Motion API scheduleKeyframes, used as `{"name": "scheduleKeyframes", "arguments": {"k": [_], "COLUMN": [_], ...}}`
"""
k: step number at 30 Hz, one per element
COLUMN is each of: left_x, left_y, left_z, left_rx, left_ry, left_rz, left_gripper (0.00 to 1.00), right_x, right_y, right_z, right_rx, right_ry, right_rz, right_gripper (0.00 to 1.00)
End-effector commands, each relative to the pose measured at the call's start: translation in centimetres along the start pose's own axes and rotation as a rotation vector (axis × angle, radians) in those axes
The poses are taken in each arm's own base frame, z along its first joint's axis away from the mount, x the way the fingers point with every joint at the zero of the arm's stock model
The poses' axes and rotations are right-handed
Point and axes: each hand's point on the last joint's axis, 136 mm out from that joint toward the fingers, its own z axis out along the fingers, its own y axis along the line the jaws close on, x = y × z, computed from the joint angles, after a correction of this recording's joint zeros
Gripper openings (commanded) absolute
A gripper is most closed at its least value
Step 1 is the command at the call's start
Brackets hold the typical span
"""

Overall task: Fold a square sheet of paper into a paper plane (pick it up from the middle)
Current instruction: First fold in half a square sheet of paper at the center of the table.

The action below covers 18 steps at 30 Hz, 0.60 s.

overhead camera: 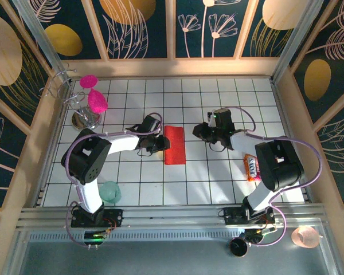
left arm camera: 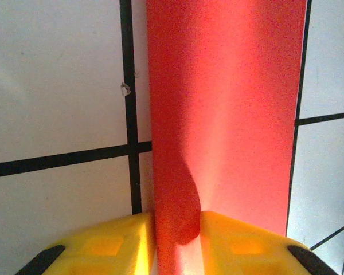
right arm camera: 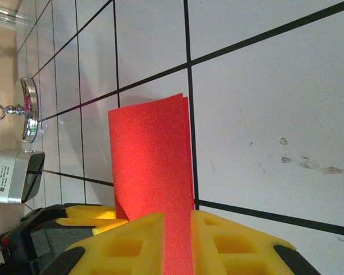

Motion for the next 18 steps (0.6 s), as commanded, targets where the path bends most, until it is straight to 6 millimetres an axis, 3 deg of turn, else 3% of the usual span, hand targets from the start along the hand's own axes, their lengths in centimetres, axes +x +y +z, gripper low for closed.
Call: {"name": "scheduleKeyframes", "arguments": {"k": [1, 18], "left_x": [3.2, 2.7], "left_y": [5.4, 5.0], "left_z": [2.2, 2.7], "left_rx": [-0.194, -0.208], "left_ry": [0.109, 0.148], "left_rz": [-0.001, 0.089], "left_gripper": [0.28, 0.28], "right_x": [0.1, 0.8], "right_y": [-0.7, -0.8], "right_z": [0.4, 1.6], "right_rx": [0.009, -0.023], "right_ry": [0.018, 0.064], "right_rz": [-0.015, -0.018], "right_gripper": [0.20, 0.18]}}
